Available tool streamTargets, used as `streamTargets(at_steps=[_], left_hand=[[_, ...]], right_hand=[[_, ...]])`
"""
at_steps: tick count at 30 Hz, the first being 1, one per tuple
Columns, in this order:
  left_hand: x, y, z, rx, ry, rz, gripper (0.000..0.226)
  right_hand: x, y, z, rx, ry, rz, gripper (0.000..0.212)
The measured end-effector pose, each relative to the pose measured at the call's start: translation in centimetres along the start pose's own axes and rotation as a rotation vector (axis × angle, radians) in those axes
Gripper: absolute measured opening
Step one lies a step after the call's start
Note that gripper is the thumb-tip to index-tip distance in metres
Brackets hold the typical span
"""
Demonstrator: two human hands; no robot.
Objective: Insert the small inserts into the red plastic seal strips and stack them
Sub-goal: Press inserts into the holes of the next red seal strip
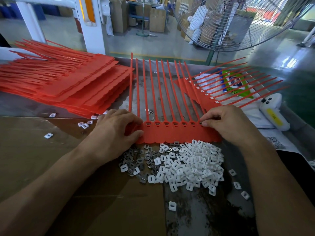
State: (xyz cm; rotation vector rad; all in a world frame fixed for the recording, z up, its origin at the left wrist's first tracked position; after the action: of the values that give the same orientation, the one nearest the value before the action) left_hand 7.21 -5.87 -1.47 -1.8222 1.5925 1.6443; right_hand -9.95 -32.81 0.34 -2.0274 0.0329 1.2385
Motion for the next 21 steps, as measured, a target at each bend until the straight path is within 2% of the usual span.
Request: streamTargets(at_steps=[6,12,21], left_hand=[[-0.05,0.05,-0.08,0.006,0.008,0.003,0.044],[-0.09,0.04,-0.02,0.013,-0.001,-0.004,0.044],[-0.24,0.28,0.03,0.012,-0.018,0.002,0.046]], right_hand=[[0.05,-0.16,0.0,0.006,0.023,0.024,0.022],[0.22,0.01,0.16,0.069,0.068,-0.07,0.014],[0.49,-0.15,0.17,0.104,0.097,-0.05,0.018]])
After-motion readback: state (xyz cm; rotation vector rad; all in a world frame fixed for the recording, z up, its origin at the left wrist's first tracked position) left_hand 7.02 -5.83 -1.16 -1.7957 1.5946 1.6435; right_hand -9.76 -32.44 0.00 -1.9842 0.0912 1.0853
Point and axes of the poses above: each hand's wrist, its own z-axis away from the middle knuckle, its own x-axis out of the palm, y = z × x, the point moved 4 cm from there along -z, towards the middle knuckle, and after that the axes turned 8 degrees about y, right-handed, at the moved point
